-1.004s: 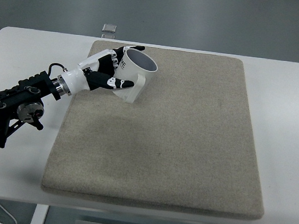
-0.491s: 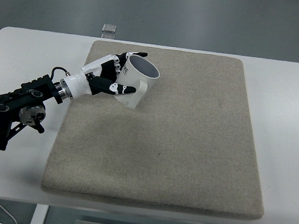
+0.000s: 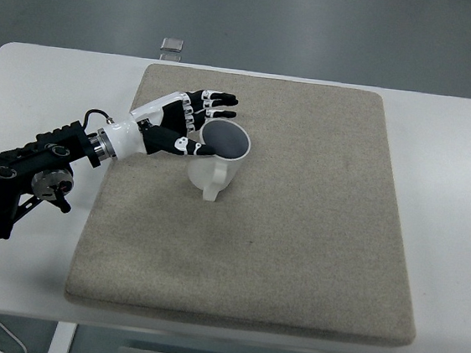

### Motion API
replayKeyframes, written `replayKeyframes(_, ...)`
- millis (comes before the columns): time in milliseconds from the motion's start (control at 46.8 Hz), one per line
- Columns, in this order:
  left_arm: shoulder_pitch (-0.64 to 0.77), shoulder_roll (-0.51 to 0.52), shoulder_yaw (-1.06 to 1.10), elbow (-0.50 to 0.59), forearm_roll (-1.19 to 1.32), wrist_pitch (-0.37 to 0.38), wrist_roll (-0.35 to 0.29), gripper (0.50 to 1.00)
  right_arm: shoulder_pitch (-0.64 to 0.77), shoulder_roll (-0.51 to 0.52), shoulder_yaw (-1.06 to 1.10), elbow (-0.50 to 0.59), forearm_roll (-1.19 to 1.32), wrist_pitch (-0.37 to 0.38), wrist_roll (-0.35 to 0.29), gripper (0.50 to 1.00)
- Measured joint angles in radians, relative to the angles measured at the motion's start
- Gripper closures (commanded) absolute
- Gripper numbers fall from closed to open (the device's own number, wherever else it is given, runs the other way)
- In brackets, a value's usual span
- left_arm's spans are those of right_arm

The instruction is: Flip white cup upright

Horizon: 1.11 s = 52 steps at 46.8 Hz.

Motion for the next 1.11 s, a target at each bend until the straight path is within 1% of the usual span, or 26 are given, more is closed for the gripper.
replayKeyframes(854, -0.028, 0.016, -0.020, -0.007, -0.017, -0.008, 0.000, 0.508, 0.000, 0.000, 0.000, 0.000, 0.000, 0.000, 0.000, 0.570)
replayKeyframes(1110, -0.037, 0.045, -0.025, 0.003, -0.121, -0.007, 0.000, 0.506, 0.000, 0.000, 0.000, 0.000, 0.000, 0.000, 0.000, 0.570)
